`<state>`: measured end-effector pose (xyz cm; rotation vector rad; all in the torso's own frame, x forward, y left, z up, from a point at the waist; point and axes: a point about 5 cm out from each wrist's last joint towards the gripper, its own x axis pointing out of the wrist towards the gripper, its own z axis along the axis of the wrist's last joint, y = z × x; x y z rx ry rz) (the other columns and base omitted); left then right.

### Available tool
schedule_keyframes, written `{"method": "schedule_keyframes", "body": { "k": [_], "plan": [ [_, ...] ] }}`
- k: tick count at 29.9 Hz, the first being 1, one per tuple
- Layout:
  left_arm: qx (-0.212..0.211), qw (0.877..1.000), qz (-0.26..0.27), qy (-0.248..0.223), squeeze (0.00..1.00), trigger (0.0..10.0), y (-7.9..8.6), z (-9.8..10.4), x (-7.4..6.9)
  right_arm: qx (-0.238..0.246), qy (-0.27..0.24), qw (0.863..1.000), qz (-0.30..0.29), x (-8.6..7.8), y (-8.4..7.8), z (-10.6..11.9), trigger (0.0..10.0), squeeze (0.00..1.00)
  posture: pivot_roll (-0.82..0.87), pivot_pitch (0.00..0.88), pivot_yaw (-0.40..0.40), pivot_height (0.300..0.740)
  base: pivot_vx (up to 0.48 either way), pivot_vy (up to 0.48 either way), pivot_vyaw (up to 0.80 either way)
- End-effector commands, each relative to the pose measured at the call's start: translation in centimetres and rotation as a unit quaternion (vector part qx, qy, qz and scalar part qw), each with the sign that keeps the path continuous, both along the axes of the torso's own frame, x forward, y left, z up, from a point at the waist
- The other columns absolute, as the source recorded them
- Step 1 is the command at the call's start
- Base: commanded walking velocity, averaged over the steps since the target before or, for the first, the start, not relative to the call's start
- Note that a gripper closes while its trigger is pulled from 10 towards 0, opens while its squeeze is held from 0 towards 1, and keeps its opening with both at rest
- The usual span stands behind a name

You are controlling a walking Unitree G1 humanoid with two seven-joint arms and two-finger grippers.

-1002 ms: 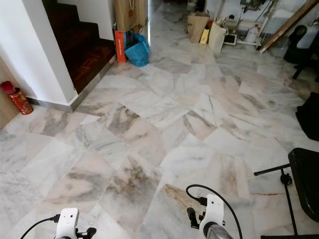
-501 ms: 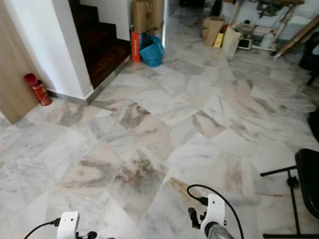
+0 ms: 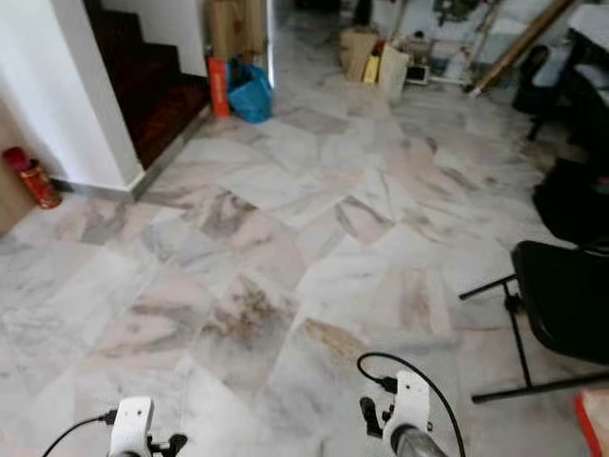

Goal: Hang hanger

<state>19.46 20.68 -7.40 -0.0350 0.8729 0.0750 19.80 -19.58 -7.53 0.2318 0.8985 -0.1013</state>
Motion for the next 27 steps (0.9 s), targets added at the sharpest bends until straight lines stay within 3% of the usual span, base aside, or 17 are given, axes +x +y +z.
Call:
{"method": "schedule_keyframes", "body": {
  "k": [1,7,27],
  "plan": [
    [-0.006,1.000,0.011,0.022,0.00,10.0,-0.07,-0.70,-1.28,-0.004,0.001,1.000,0.001,-0.04,-0.23,0.02,10.0,0.00,0.02,0.007,-0.045,0.740,-0.315,0.000,-0.73],
    [-0.008,1.000,0.013,0.022,0.00,10.0,-0.04,-0.72,-1.35,-0.005,0.002,1.000,0.004,-0.05,-0.33,0.03,10.0,0.00,0.02,0.008,-0.049,0.740,-0.317,0.000,-0.73],
    [-0.010,1.000,0.013,0.024,0.00,10.0,-0.12,-0.82,-1.52,-0.009,0.002,1.000,0.004,-0.07,-0.40,0.03,10.0,0.00,0.02,0.004,-0.050,0.740,-0.330,0.000,0.00]
  ]
}}
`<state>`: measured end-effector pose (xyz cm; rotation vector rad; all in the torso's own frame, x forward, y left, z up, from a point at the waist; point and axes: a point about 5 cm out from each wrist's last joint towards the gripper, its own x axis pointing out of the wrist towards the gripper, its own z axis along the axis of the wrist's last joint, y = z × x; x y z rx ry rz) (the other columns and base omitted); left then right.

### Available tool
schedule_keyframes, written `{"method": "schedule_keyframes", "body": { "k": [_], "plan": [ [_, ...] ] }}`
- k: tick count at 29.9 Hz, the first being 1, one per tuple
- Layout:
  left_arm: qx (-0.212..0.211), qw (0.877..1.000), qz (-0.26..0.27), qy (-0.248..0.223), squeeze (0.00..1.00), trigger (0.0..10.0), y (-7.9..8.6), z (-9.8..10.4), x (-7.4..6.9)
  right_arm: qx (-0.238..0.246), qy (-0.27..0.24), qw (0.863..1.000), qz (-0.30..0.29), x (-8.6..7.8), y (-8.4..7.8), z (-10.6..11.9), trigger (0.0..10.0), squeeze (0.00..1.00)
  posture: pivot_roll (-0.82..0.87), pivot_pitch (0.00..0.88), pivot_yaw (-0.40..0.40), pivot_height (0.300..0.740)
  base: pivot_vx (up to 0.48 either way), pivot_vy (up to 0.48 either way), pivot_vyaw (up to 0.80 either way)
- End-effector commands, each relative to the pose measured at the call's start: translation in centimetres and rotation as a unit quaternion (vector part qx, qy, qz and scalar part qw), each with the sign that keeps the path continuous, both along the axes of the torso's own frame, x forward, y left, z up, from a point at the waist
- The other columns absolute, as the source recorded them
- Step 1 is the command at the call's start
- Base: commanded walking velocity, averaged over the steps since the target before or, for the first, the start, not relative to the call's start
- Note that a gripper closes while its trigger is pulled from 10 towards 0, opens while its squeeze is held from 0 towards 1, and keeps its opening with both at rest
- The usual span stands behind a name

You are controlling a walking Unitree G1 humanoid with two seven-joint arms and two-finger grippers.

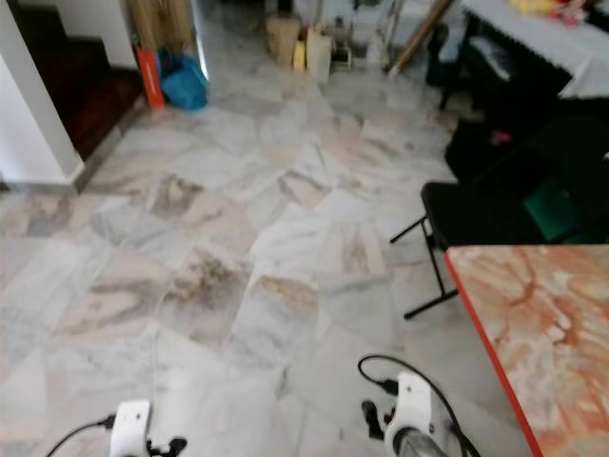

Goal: Hang hanger

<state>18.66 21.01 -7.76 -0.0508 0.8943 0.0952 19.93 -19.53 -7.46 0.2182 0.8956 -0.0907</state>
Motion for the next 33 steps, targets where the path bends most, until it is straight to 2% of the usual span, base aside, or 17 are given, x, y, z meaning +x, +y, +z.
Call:
{"method": "schedule_keyframes", "body": {
  "k": [1,6,33],
  "plan": [
    [-0.007,1.000,0.001,0.013,0.00,10.0,-0.45,-0.46,-0.72,-0.006,0.005,1.000,0.000,-0.22,-0.44,-0.06,10.0,0.00,0.02,0.000,-0.049,0.740,-0.341,0.000,0.00],
    [-0.008,1.000,-0.001,0.012,0.00,10.0,-0.60,-0.45,-0.66,-0.004,0.004,1.000,0.001,-0.24,-0.50,-0.05,10.0,0.00,0.02,0.000,-0.052,0.740,-0.344,0.000,-0.69],
    [-0.008,1.000,-0.003,0.013,0.00,10.0,-0.60,-0.39,-0.50,-0.001,-0.001,1.000,-0.005,-0.01,-0.30,0.04,10.0,0.00,0.01,0.025,-0.033,0.740,-0.350,0.000,0.00]
  ]
}}
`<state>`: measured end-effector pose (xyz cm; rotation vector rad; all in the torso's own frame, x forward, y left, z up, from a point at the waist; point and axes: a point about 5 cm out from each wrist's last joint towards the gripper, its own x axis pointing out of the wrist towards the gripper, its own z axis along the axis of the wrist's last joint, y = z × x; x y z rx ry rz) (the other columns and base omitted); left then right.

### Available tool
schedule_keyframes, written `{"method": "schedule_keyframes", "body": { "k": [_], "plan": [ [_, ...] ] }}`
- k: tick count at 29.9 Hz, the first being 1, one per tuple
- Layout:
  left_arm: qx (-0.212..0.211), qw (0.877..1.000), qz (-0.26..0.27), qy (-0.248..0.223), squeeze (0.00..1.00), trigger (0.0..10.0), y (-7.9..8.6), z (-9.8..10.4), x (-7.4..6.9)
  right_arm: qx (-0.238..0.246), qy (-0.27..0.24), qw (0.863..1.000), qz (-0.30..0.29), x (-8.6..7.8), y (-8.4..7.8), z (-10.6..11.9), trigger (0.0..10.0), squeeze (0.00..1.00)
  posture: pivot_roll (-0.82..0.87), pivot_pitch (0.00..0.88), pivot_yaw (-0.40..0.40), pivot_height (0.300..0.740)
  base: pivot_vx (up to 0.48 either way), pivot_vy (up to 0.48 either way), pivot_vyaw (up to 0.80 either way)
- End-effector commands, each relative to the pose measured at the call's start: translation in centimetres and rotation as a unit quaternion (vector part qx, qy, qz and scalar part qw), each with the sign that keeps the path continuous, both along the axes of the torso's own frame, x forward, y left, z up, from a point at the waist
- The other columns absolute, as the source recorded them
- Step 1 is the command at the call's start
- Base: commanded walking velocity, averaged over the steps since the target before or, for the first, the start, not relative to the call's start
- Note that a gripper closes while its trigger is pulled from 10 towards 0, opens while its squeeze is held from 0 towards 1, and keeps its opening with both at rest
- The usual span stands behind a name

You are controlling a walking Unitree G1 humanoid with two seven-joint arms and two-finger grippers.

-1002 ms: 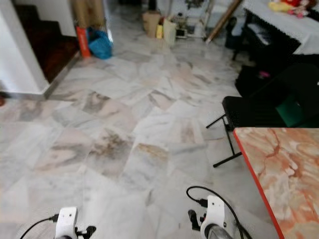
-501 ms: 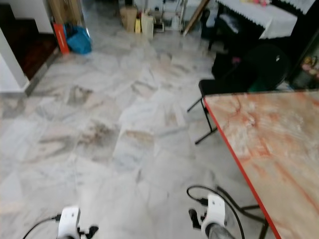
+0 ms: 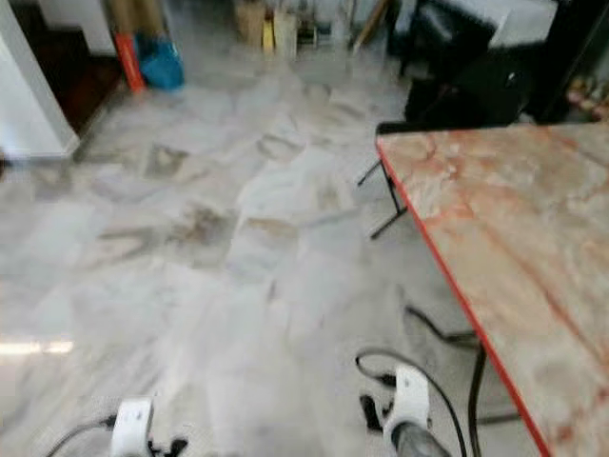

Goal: Hang hanger

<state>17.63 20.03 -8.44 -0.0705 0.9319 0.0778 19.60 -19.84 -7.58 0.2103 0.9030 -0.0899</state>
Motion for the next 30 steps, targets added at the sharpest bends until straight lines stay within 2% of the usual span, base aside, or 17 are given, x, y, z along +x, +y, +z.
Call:
{"method": "schedule_keyframes", "body": {
  "k": [1,30],
  "plan": [
    [0.005,1.000,0.000,-0.006,0.00,10.0,0.40,0.31,0.53,0.002,-0.005,1.000,-0.008,0.32,0.02,0.16,10.0,0.00,0.01,0.025,-0.032,0.740,-0.352,0.000,0.00],
    [0.010,1.000,-0.014,-0.006,0.00,10.0,0.70,0.42,0.62,0.006,-0.002,1.000,-0.005,0.08,0.41,-0.02,10.0,0.00,0.01,0.000,-0.019,0.740,-0.351,0.000,0.00]
  ]
}}
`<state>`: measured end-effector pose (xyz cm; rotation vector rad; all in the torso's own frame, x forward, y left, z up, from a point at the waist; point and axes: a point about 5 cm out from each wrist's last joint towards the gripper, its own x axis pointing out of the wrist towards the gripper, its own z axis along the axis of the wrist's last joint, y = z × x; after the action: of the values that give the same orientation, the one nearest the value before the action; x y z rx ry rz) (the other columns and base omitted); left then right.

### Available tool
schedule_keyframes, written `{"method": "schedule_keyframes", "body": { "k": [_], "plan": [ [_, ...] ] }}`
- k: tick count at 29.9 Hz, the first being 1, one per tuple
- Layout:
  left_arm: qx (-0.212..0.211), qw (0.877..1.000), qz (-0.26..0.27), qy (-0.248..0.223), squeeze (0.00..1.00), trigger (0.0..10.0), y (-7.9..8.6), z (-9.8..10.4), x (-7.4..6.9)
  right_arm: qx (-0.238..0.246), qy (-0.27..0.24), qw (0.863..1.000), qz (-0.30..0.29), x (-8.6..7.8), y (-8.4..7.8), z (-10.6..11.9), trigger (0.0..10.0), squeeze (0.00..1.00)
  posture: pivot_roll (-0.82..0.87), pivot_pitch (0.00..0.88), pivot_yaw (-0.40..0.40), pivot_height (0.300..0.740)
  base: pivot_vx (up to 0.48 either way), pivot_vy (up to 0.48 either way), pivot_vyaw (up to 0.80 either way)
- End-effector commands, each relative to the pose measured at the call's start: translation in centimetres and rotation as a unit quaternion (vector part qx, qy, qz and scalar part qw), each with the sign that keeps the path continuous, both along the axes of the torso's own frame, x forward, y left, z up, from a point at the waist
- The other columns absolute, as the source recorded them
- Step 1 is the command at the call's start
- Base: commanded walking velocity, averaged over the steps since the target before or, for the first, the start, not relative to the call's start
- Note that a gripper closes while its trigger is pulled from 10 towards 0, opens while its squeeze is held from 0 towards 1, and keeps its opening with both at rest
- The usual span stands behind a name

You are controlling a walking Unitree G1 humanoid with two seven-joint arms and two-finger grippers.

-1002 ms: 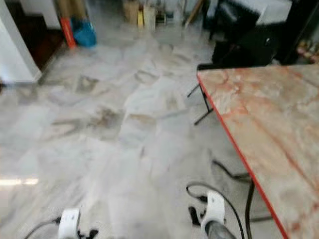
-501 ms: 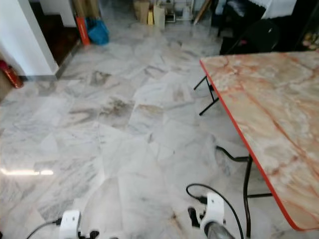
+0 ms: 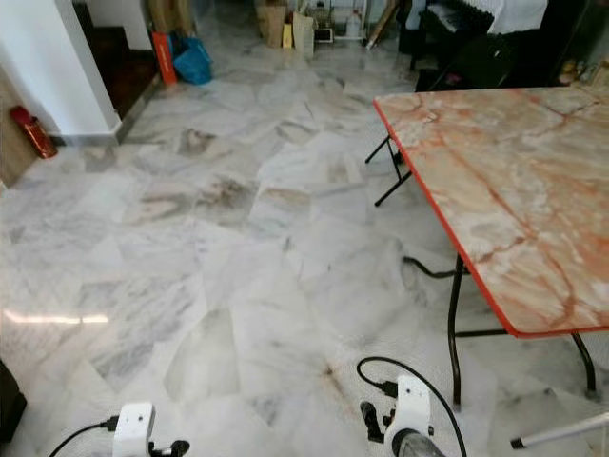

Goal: Hang hanger

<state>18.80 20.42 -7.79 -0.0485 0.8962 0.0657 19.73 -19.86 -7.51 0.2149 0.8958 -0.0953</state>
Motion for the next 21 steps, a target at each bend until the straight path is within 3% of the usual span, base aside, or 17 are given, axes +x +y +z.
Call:
{"method": "schedule_keyframes", "body": {
  "k": [1,4,11,21],
  "plan": [
    [0.003,1.000,-0.005,0.012,0.00,10.0,0.34,-0.23,-0.55,0.006,0.001,1.000,-0.002,-0.06,0.47,-0.11,10.0,0.00,0.01,0.000,-0.018,0.740,-0.352,0.000,0.00],
    [0.004,1.000,-0.007,0.012,0.00,10.0,0.39,-0.24,-0.59,0.006,0.001,1.000,-0.002,-0.09,0.52,-0.13,10.0,0.00,0.01,0.000,-0.016,0.740,-0.347,0.000,0.00],
    [0.006,1.000,-0.011,0.015,0.00,10.0,0.54,-0.27,-0.72,0.009,0.004,1.000,-0.005,-0.26,0.70,-0.25,10.0,0.00,0.01,0.000,-0.013,0.740,0.000,0.000,0.00],
    [0.002,1.000,-0.013,0.010,0.00,10.0,0.50,-0.18,-0.54,0.006,0.012,1.000,-0.005,-0.46,0.81,-0.39,10.0,0.00,0.01,0.000,-0.008,0.740,0.000,0.000,-0.65]
  ]
}}
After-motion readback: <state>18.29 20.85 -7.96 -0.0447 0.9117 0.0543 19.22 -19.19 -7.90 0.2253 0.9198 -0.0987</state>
